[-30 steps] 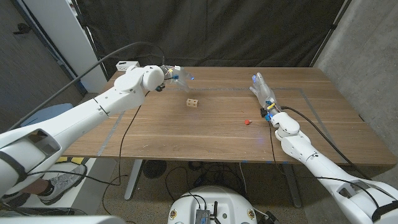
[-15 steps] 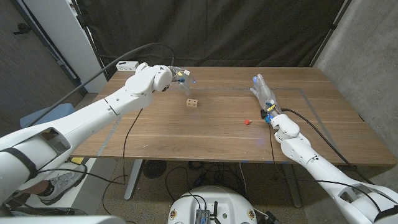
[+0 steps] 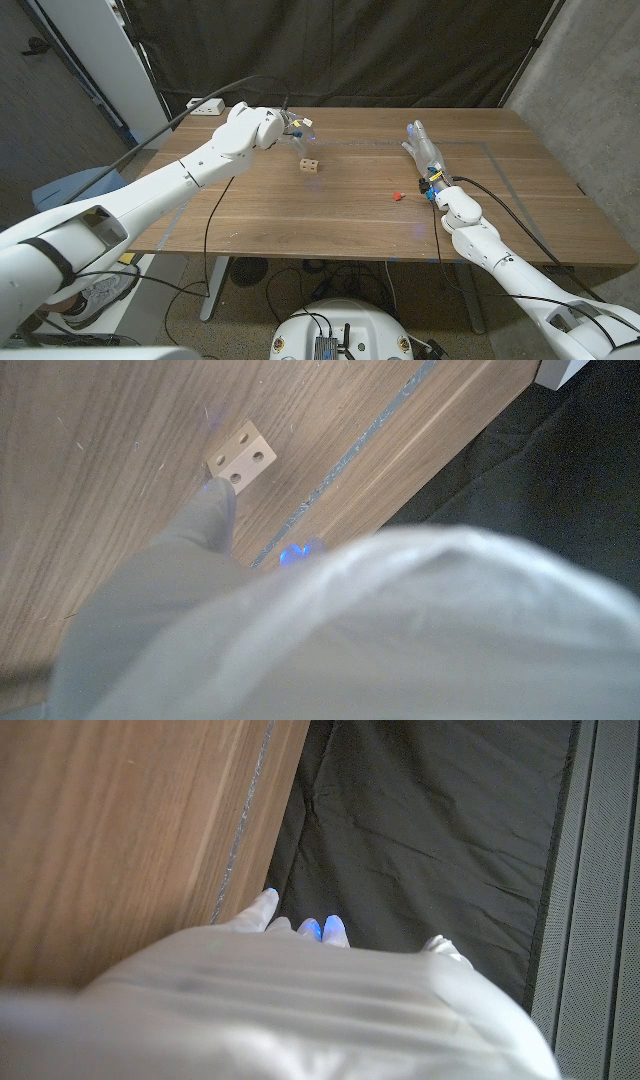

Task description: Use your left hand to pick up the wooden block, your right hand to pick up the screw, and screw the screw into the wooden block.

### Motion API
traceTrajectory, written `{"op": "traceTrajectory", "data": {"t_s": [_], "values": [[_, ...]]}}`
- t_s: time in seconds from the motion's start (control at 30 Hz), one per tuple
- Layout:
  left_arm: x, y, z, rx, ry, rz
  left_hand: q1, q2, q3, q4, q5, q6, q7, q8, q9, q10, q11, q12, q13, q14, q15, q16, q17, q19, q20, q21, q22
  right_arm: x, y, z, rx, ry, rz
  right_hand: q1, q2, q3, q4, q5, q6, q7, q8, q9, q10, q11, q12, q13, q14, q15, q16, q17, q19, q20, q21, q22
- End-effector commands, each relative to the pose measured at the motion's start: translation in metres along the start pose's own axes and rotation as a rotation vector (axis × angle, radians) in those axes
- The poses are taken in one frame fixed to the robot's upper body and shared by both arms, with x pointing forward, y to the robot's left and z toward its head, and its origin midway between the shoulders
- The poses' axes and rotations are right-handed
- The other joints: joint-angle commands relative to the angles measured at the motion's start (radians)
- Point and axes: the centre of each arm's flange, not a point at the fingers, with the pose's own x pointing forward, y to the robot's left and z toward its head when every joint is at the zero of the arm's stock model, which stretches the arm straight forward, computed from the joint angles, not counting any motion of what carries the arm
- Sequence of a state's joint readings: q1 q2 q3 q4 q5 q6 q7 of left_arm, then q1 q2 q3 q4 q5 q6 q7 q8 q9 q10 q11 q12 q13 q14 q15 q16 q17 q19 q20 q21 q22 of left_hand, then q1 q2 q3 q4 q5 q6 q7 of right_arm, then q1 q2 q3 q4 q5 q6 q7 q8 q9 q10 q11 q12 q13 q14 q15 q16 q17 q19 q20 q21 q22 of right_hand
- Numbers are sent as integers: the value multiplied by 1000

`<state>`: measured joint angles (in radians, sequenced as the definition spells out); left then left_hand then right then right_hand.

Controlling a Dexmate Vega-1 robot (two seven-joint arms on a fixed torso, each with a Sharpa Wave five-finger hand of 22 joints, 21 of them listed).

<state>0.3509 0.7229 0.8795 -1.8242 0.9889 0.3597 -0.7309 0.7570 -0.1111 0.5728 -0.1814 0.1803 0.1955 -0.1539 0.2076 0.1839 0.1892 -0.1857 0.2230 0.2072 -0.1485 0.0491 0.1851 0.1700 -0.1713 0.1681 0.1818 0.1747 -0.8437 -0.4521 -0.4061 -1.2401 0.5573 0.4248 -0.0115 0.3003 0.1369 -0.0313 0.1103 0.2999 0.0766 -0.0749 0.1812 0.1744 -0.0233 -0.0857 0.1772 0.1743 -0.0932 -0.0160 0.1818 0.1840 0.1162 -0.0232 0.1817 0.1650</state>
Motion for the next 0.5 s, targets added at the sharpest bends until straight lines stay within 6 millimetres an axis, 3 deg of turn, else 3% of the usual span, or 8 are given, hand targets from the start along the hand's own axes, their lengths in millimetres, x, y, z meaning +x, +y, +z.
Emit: {"op": "traceTrajectory", "data": {"t_s": [0.03,0.5], "values": [[11,-6,1,10,-10,-16,18,0,4,5,0,13,5,11,3,12,-2,9,5,7,-5,5,4,-81,5,9,3,-2,2,1,-10,3,3,-2,-10,-3,0,0,0,-1,5,4,-5,-8,4,2,-10,0,8,2,-1,-2,4,2],[28,-16,-4,-8,-24,47,52,0,2,10,-3,38,6,16,4,53,-13,25,13,52,-26,17,5,-54,13,20,3,5,2,1,-26,13,-4,-3,-10,-3,0,-1,-2,-1,4,4,-6,-12,4,2,-10,2,9,2,-1,-3,4,2]]}}
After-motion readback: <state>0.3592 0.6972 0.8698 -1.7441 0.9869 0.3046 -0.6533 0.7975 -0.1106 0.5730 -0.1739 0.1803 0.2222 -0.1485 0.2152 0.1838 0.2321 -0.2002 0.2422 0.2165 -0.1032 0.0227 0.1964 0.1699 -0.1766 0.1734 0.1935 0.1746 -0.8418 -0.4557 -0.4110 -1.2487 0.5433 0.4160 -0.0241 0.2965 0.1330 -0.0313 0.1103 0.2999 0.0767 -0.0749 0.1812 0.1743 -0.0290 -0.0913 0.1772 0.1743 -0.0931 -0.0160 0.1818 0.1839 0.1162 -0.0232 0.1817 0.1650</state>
